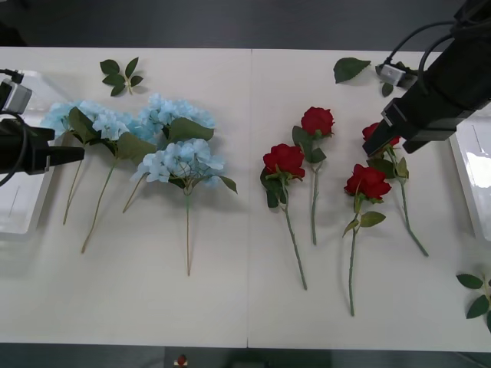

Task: Put the red flowers into the right box and the blue flowers into the left box

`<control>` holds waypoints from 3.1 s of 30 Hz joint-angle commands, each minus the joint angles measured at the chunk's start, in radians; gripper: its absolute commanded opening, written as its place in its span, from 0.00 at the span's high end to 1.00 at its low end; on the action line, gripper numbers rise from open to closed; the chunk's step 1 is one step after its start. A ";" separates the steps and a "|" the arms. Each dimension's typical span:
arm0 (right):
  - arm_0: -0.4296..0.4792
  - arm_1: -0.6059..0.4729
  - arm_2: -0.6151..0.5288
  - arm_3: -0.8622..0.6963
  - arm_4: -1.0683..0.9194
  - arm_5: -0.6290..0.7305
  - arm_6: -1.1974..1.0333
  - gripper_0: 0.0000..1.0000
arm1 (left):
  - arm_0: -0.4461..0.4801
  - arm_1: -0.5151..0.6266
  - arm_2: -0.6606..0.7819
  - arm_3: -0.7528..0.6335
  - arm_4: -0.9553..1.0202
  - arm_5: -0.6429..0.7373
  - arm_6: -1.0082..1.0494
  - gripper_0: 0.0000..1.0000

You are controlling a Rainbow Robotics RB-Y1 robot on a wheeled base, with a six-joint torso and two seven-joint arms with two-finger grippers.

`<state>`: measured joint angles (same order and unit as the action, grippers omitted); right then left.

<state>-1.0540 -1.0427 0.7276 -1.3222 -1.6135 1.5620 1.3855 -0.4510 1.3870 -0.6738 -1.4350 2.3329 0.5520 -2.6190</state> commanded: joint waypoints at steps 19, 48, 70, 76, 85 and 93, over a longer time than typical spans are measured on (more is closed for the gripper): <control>0.198 0.012 -0.005 0.067 0.520 -0.273 0.234 0.03 | -0.183 -0.269 -0.003 0.421 -0.415 0.002 0.126 0.00; 0.203 0.239 -0.007 0.294 0.653 -0.405 0.291 0.22 | -0.218 -0.434 -0.004 0.499 -0.650 -0.003 0.192 0.44; 0.198 0.286 -0.010 0.370 0.693 -0.470 0.325 1.00 | -0.216 -0.479 -0.004 0.533 -0.687 -0.024 0.209 1.00; 0.137 0.219 -0.025 0.362 0.578 -0.439 0.356 1.00 | -0.216 -0.358 -0.004 0.436 -0.593 0.054 0.209 1.00; -0.004 0.024 -0.025 0.345 0.448 -0.286 0.399 1.00 | -0.216 -0.103 -0.003 0.311 -0.366 0.157 0.206 1.00; -0.001 -0.122 -0.024 0.433 0.560 -0.281 0.426 1.00 | -0.215 0.090 -0.001 0.404 -0.244 0.189 0.195 1.00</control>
<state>-1.0538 -1.1260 0.7067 -0.9480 -1.0785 1.3010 1.7673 -0.6508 1.4217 -0.6740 -1.0987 2.0787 0.7363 -2.4552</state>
